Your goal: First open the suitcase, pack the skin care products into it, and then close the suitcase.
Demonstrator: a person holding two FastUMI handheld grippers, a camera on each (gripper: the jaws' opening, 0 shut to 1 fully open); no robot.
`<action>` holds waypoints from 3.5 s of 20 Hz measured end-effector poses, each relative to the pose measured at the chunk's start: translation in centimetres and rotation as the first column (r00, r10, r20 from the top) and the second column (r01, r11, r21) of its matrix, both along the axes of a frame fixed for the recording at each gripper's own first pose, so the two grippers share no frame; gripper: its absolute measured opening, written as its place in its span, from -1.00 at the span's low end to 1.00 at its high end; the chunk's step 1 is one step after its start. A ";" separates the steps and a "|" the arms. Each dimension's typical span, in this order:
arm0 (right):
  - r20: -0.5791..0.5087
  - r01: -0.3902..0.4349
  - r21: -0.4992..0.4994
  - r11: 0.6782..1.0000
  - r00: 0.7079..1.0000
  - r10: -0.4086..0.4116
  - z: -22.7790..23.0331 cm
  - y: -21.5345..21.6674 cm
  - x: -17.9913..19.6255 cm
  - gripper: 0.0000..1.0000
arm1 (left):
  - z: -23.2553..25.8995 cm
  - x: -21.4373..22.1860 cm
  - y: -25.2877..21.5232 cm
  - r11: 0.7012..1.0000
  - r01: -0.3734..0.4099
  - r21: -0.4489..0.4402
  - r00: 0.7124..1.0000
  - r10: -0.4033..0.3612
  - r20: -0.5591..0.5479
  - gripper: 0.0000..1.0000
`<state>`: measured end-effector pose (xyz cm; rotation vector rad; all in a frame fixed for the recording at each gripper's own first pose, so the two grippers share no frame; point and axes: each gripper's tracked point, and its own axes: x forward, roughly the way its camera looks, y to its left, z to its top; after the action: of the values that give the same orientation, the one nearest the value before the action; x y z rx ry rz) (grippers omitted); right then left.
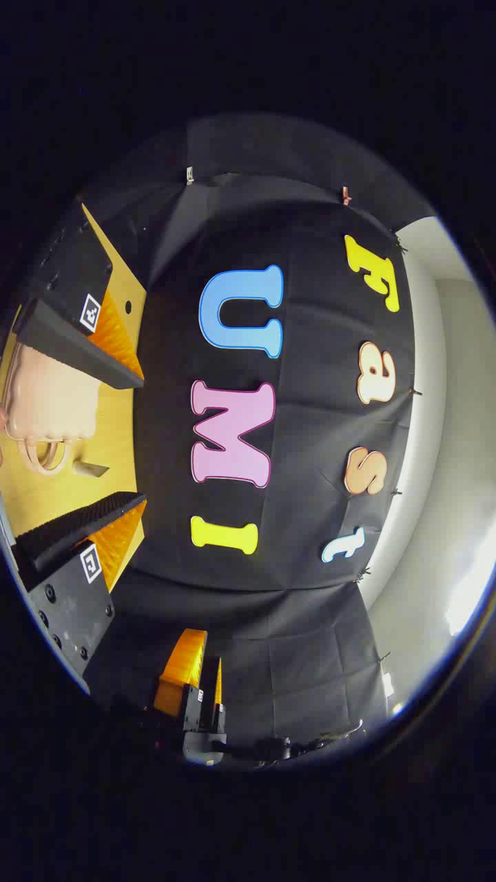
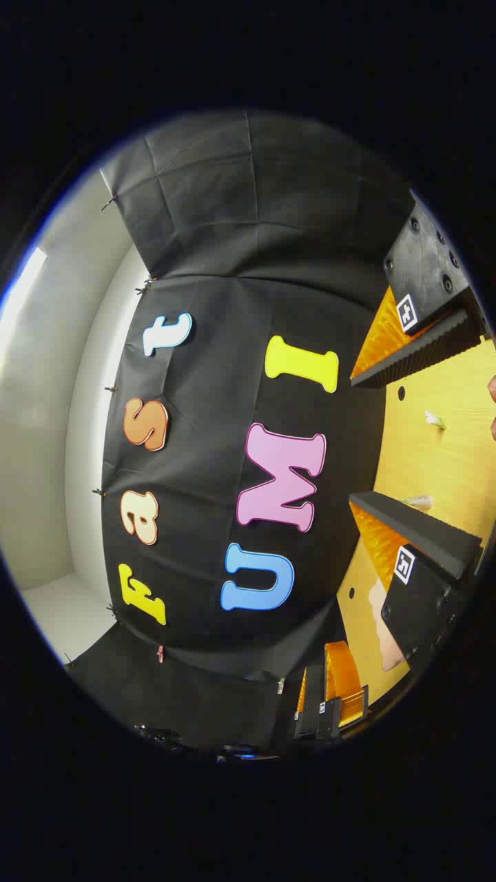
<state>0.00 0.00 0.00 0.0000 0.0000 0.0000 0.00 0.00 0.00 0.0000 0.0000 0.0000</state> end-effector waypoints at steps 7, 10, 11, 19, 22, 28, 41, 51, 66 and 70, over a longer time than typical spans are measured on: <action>-0.002 -0.006 0.011 1.000 1.000 0.006 -0.4 0.8 0.1 0.90 | 0.1 -1.0 0.3 0.999 0.018 0.028 1.000 -0.017 -0.004 0.90; 0.008 -0.004 0.018 1.000 1.000 0.004 -0.2 0.9 -0.1 0.92 | 0.1 -1.5 0.0 0.999 0.016 0.045 1.000 -0.015 -0.013 0.90; 0.008 0.000 0.011 1.000 1.000 0.000 -0.3 0.6 -0.2 0.92 | 0.2 -1.6 -0.2 0.999 0.018 0.043 1.000 -0.017 -0.016 0.90; -0.026 0.013 0.036 0.999 1.000 -0.012 -2.0 -0.6 0.2 0.92 | -2.7 -0.6 -3.4 0.996 0.093 0.001 0.991 -0.092 -0.093 0.91; -0.023 0.005 0.042 0.999 1.000 -0.004 -2.4 -1.3 0.3 0.92 | -5.9 1.0 -4.9 0.994 0.100 -0.049 0.977 -0.107 -0.187 0.91; 0.014 -0.030 -0.033 0.999 0.999 0.030 -3.2 -4.9 2.5 0.92 | -15.2 5.8 -7.9 0.997 0.081 -0.020 0.908 -0.082 -0.411 0.91; -0.061 -0.044 -0.018 0.999 0.997 0.043 -10.7 -16.5 10.8 0.92 | -34.9 13.4 -5.8 0.970 -0.238 0.047 0.449 0.153 -0.880 0.90; -0.084 -0.050 0.032 0.998 0.995 0.053 -12.3 -16.7 13.0 0.92 | -29.5 14.9 -5.5 0.988 -0.087 0.127 0.475 0.153 -0.866 -0.71; 0.024 -0.165 0.059 0.985 0.986 0.163 -5.8 -0.9 17.1 0.92 | -8.2 12.9 27.3 0.861 -0.280 0.425 0.657 0.495 -0.569 -0.82; 0.006 -0.162 0.019 0.987 0.987 0.162 -5.6 3.1 17.8 0.92 | -11.8 12.6 37.3 0.829 -0.277 0.486 0.581 0.547 -0.603 -0.82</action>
<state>17.83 3.09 -5.55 0.0198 -0.0040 0.1631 12.65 37.26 -11.82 0.3599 0.8196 0.4939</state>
